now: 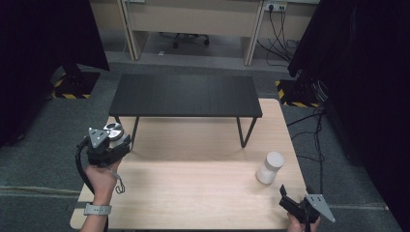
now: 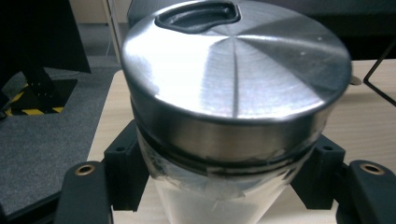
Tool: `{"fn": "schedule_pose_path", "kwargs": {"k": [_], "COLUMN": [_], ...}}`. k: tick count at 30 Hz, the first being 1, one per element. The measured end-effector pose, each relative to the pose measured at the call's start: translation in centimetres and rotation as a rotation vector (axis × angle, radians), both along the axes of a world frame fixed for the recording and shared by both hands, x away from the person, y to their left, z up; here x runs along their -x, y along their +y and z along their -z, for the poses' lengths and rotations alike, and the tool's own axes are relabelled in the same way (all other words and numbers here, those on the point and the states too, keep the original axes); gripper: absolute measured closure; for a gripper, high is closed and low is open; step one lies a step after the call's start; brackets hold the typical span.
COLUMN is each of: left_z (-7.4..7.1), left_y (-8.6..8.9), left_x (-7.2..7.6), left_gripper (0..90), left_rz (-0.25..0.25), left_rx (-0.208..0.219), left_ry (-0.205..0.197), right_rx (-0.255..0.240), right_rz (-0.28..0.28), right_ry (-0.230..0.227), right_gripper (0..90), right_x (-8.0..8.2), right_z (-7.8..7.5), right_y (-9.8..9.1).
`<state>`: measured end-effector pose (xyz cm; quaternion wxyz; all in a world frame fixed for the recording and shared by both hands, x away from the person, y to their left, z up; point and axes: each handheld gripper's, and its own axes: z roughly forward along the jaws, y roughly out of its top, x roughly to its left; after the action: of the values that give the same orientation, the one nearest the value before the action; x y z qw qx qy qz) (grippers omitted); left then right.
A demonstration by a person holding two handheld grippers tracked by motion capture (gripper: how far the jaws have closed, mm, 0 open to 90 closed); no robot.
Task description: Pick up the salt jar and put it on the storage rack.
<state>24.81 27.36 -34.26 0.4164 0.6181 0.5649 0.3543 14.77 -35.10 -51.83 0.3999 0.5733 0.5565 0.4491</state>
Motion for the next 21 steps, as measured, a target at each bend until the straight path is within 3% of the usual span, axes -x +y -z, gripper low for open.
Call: {"fn": "schedule_pose_path", "kwargs": {"k": [8, 21], "left_z": [-2.3, -4.6], "left_y": [-1.0, -2.2], "left_x": [-0.6, -1.7], "left_gripper": [31.2, 31.2], "left_rz": [0.019, 0.046], "left_rx": [-0.016, -0.028], "left_ry": [-0.018, -0.037], "right_rx": [-0.001, 0.003], "right_rz": [-0.003, -0.007], "right_ry": [-0.003, 0.004], "right_gripper": [0.3, 0.3], "right_x": [0.1, 0.0], "right_z": [0.0, -0.1], "right_y": [0.0, 0.0]}}
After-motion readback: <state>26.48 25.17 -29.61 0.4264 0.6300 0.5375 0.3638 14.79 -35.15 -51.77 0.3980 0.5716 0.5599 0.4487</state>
